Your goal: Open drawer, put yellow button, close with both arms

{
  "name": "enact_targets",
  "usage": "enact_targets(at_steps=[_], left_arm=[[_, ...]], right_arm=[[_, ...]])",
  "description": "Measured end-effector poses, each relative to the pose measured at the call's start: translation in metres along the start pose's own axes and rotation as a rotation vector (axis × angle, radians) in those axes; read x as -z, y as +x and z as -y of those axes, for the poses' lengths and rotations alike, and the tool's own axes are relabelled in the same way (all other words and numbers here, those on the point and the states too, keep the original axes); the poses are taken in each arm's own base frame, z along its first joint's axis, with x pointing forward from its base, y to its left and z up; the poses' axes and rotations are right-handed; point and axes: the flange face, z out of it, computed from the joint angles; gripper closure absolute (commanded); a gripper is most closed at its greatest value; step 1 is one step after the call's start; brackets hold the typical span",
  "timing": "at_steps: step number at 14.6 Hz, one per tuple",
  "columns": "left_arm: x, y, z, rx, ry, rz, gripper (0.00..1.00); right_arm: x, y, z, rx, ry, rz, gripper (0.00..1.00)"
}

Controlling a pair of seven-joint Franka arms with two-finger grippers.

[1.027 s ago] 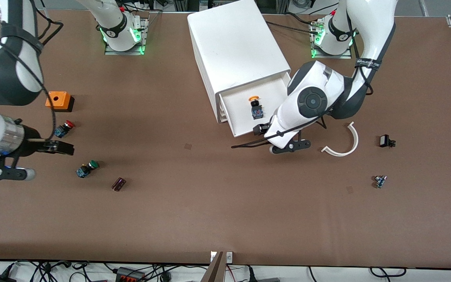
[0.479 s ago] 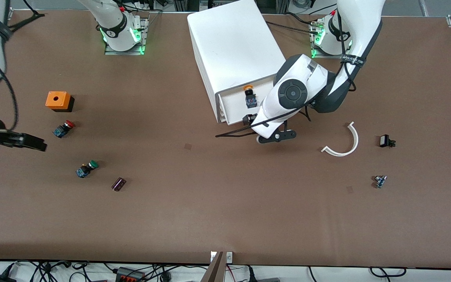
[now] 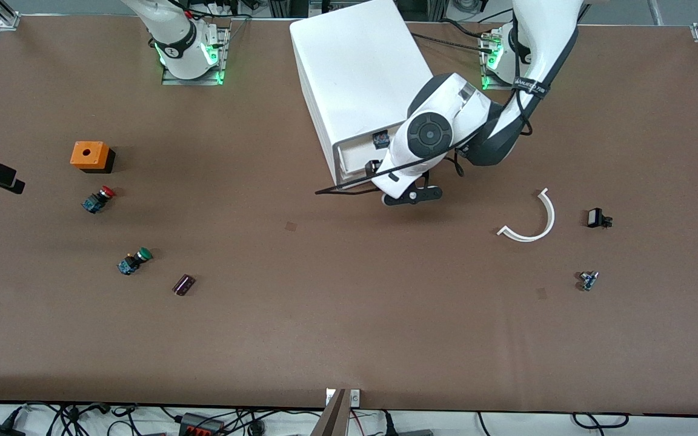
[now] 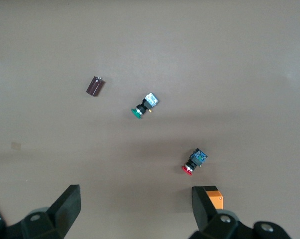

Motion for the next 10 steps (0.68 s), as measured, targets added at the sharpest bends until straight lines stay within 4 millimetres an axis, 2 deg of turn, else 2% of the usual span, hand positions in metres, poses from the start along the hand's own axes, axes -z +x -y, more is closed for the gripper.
enact_targets(at_steps=[5, 7, 10], left_arm=[[-0.01, -0.015, -0.008, -0.012, 0.017, 0.023, 0.0], [-0.013, -0.02, -0.011, -0.007, 0.02, 0.028, 0.0], [-0.014, -0.023, -0.013, 0.005, 0.021, 0.03, 0.0]], right_arm=[[-0.027, -0.022, 0.007, 0.013, 0.001, 0.016, 0.0], [-0.028, -0.034, 0.007, 0.013, 0.002, 0.016, 0.0], [-0.023, -0.04, 0.007, 0.014, 0.002, 0.006, 0.0]])
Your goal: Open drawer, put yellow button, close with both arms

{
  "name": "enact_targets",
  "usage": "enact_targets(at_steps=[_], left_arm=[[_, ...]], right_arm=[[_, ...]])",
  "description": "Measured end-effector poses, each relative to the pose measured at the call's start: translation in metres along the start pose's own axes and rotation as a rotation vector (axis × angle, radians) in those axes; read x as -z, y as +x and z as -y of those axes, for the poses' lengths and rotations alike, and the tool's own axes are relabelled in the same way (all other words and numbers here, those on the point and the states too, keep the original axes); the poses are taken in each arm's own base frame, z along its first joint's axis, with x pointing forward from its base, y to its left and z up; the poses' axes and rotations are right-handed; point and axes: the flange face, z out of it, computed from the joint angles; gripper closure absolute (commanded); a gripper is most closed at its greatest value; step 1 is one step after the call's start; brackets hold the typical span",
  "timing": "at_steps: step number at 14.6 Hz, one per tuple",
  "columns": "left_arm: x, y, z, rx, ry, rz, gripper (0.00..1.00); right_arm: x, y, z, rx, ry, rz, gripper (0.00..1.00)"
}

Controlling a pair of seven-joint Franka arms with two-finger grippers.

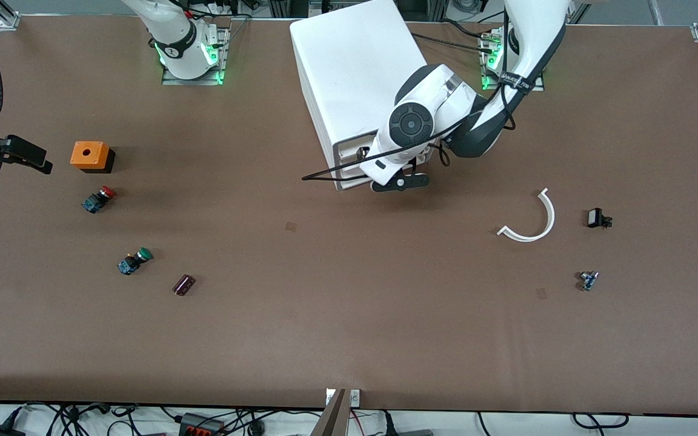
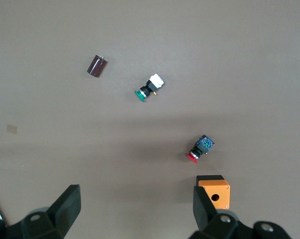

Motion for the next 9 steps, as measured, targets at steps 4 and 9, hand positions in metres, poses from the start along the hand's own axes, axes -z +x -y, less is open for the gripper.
enact_targets(at_steps=[4, 9], left_arm=[[-0.0002, -0.0008, -0.0005, 0.002, 0.0, 0.001, 0.0], [-0.0015, -0.0031, 0.0003, 0.001, 0.014, 0.013, 0.0]], right_arm=[[0.0038, -0.0015, 0.0009, 0.002, 0.0, -0.008, 0.0], [0.0035, -0.0038, 0.0075, 0.014, -0.002, 0.008, 0.0]])
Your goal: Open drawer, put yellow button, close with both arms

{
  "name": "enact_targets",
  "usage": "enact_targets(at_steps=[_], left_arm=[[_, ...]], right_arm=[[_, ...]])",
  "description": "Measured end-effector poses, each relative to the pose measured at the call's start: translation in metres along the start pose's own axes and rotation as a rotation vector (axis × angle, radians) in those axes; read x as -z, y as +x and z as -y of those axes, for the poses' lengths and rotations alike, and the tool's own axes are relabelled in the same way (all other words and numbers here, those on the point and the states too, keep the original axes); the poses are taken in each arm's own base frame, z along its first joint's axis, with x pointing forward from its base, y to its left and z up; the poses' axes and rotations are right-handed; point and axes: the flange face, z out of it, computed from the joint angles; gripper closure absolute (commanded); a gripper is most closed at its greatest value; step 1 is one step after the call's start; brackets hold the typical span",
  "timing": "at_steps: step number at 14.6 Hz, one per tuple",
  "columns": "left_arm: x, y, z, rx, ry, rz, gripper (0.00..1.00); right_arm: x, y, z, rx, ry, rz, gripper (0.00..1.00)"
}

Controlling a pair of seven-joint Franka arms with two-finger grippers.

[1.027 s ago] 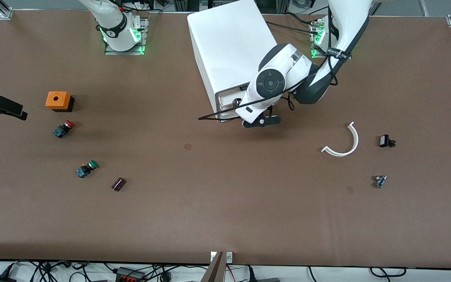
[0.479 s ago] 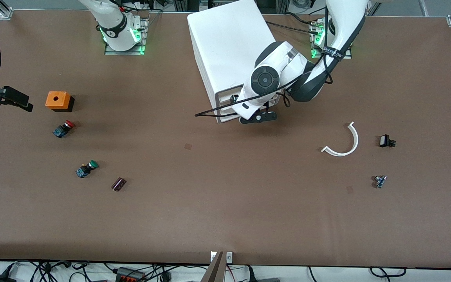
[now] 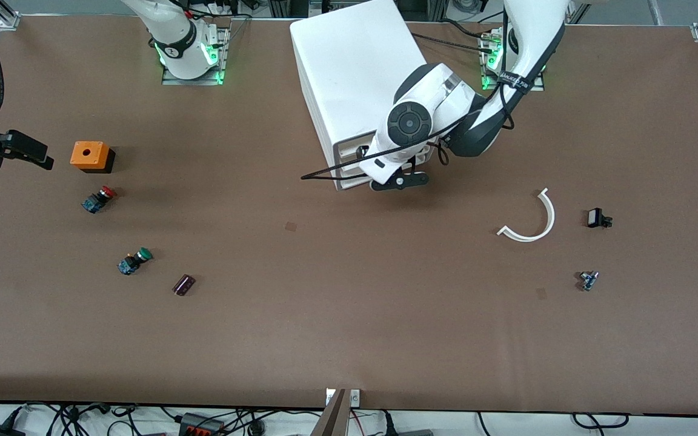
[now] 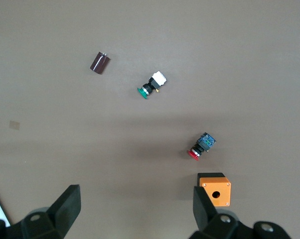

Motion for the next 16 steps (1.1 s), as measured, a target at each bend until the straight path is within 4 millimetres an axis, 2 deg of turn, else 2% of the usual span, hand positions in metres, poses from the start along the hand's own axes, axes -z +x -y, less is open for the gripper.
enact_targets(at_steps=[2, 3, 5, 6, 8, 11, 13, 16], left_arm=[[0.004, 0.001, 0.004, 0.005, 0.01, 0.007, 0.0], [0.014, 0.005, 0.008, 0.014, 0.003, 0.0, 0.0], [0.054, 0.028, 0.03, 0.045, -0.013, -0.047, 0.0], [0.079, 0.045, 0.049, 0.047, -0.014, -0.081, 0.0], [0.121, 0.081, 0.1, 0.004, 0.017, -0.138, 0.0], [0.157, 0.13, 0.184, -0.091, 0.053, -0.192, 0.0], [0.184, 0.147, 0.233, -0.151, 0.05, -0.188, 0.0], [0.221, 0.146, 0.28, -0.197, 0.057, -0.201, 0.0]], right_arm=[[0.0, 0.0, 0.001, 0.004, -0.006, -0.001, 0.0], [0.0, 0.0, 0.001, 0.004, -0.007, 0.0, 0.0], [-0.001, 0.0, 0.001, 0.004, -0.008, 0.002, 0.0], [-0.002, 0.0, 0.001, 0.004, -0.008, 0.004, 0.0], [-0.003, -0.001, 0.001, 0.005, -0.01, 0.007, 0.0], [-0.003, -0.001, 0.001, 0.005, -0.017, 0.007, 0.0], [-0.003, 0.0, 0.0, 0.005, -0.019, 0.006, 0.0], [-0.003, 0.0, 0.0, 0.005, -0.019, 0.007, 0.0]])
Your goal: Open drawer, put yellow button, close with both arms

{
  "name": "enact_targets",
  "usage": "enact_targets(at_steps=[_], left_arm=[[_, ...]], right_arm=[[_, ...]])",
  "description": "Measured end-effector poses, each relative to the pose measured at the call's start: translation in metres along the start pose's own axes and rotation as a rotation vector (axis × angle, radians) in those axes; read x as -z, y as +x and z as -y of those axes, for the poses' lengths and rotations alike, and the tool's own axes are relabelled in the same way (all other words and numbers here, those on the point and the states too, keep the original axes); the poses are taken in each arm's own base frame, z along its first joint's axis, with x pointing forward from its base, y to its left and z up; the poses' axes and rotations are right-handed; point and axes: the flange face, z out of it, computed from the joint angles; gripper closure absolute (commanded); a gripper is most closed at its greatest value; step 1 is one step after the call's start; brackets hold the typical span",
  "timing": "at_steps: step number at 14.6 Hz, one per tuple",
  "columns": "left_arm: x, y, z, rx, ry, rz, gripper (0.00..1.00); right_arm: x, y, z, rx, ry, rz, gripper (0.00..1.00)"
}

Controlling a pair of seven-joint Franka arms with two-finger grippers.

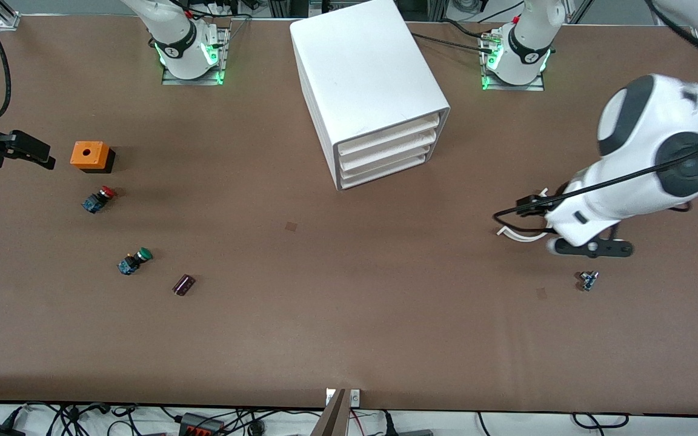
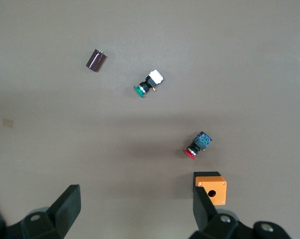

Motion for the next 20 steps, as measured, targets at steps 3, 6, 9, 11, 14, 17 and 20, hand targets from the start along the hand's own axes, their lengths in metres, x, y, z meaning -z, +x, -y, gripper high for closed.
enact_targets(at_steps=[3, 6, 9, 11, 14, 17, 20], left_arm=[[0.029, -0.021, 0.041, -0.075, 0.014, -0.024, 0.0], [0.037, -0.046, 0.082, -0.085, -0.009, -0.115, 0.0], [0.038, -0.068, 0.085, -0.082, 0.006, -0.23, 0.0], [0.038, -0.083, 0.083, -0.084, 0.01, -0.201, 0.0], [0.043, -0.093, 0.087, -0.075, 0.01, -0.164, 0.0], [0.045, -0.093, 0.087, -0.075, 0.01, -0.165, 0.0], [0.045, -0.094, 0.084, -0.082, 0.011, -0.163, 0.0]], right_arm=[[0.0, 0.0, 0.0, 0.0, -0.001, 0.0, 0.0], [0.0, 0.0, 0.0, 0.0, -0.001, -0.002, 0.0], [0.0, 0.0, 0.0, 0.0, -0.002, -0.003, 0.0], [0.0, 0.0, 0.0, 0.0, -0.002, -0.003, 0.0], [-0.001, 0.001, 0.0, 0.0, -0.002, -0.005, 0.0], [-0.001, 0.001, 0.0, 0.0, -0.002, -0.007, 0.0], [-0.002, 0.001, 0.0, 0.0, -0.002, -0.006, 0.0]])
